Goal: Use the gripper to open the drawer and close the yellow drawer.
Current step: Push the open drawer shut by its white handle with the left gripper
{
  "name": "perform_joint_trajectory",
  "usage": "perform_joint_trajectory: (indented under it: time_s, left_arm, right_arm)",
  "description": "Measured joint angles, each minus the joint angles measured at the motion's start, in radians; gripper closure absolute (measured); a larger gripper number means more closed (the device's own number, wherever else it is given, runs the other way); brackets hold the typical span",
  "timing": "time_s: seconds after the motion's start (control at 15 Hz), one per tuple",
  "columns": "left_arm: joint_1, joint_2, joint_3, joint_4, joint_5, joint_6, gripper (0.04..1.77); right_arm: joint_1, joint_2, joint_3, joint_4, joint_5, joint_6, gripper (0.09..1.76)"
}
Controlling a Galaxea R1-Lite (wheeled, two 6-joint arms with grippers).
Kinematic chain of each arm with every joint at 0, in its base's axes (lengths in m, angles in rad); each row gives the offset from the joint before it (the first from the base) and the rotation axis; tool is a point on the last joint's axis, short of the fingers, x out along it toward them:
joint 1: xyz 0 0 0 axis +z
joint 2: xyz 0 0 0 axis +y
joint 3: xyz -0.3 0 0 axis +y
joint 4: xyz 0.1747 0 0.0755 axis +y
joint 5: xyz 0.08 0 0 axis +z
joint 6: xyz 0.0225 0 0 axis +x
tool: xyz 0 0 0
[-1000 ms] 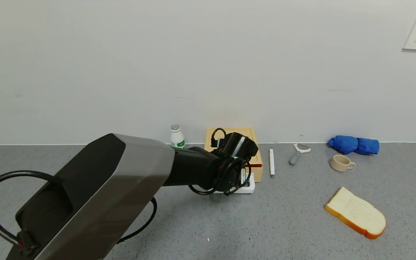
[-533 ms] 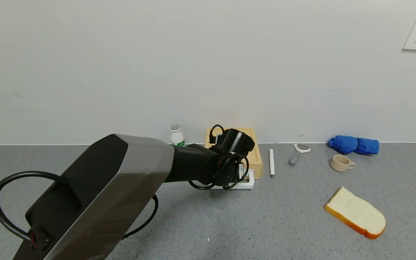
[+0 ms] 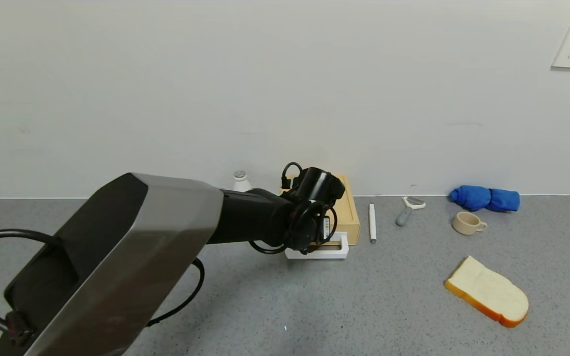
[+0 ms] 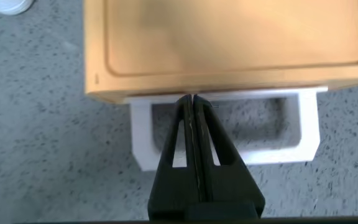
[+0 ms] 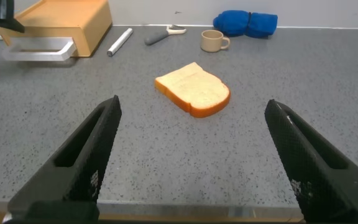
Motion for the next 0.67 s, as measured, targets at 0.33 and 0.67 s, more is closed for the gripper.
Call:
perform_joint_trajectory:
  time_s: [0.33,0.67]
  left_arm:
    - [-0.015,-0.110,-0.001,0.237,-0.006,-0.001,1.70]
    - [-0.010,-0.210,0.026,0.331,-0.055,0.011,1.70]
  right_arm:
    - [0.000,0.000,0.000,0.000,0.000,0.000,0.15]
    - [0.000,0.000,0.000,-0.001,0.000,0.000,0.15]
